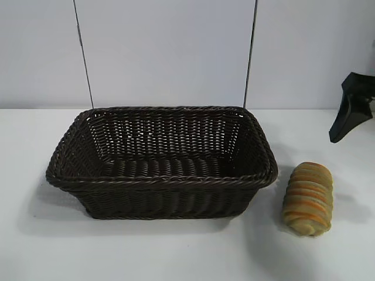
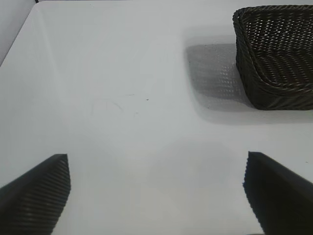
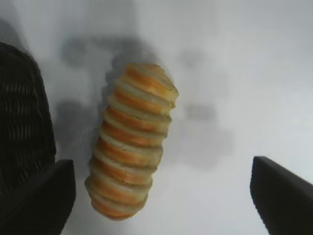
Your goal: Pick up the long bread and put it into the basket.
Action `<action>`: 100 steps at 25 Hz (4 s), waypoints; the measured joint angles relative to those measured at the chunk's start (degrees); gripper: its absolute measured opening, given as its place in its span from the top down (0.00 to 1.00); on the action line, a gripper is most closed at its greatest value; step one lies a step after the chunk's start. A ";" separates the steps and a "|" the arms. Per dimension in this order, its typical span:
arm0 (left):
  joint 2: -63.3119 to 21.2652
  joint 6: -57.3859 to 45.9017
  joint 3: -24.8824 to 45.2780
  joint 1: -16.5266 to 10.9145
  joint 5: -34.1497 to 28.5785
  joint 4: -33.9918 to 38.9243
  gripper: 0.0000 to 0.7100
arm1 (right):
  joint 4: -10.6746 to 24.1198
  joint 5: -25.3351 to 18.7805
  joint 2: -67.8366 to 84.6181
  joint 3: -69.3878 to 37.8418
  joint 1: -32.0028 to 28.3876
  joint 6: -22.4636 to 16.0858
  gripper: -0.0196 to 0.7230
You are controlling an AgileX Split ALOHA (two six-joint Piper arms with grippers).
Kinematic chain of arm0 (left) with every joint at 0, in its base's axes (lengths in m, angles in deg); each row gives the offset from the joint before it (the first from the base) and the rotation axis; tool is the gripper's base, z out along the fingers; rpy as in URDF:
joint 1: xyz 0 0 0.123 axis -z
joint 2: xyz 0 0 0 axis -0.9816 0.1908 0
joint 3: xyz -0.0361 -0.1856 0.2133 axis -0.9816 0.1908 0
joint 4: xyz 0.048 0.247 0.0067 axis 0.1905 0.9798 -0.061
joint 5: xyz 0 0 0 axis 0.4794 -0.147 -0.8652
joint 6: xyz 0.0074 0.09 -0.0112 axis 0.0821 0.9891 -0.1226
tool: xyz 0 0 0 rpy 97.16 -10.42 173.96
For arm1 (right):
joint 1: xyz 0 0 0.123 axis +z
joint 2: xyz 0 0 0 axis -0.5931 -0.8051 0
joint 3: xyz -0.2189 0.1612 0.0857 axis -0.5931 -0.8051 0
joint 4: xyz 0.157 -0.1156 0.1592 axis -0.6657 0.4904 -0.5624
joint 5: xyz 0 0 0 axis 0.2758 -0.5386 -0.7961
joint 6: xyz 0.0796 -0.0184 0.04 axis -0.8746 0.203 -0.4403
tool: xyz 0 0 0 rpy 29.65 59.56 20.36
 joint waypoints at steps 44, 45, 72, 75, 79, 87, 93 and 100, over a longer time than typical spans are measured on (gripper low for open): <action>0.00 0.00 0.00 0.00 0.00 0.00 0.02 | 8.93 -16.90 -8.45 31.04 14.39 -11.54 0.87; 0.00 0.00 0.00 0.00 0.00 0.00 0.02 | 9.12 -17.20 -9.78 32.58 16.00 -11.45 0.87; 0.00 0.00 0.00 0.00 0.00 0.00 0.02 | 9.78 -13.26 -29.34 42.85 26.90 42.04 0.60; 0.00 0.00 0.00 0.00 0.00 0.00 0.02 | 9.73 -13.26 -29.28 42.92 26.90 42.08 0.25; 0.00 0.00 0.00 0.00 0.00 0.00 0.02 | 9.60 -14.63 -28.54 43.83 26.90 40.52 0.10; 0.00 0.00 0.00 0.00 0.00 0.00 0.02 | 15.73 -27.25 -27.07 56.88 26.90 21.45 0.08; 0.00 0.00 0.00 0.00 0.00 0.00 0.02 | 22.03 -38.77 -27.07 68.58 26.81 4.22 0.08; 0.00 0.00 0.00 0.00 0.00 0.00 0.02 | 23.26 -41.94 -26.90 78.31 22.10 -7.41 0.08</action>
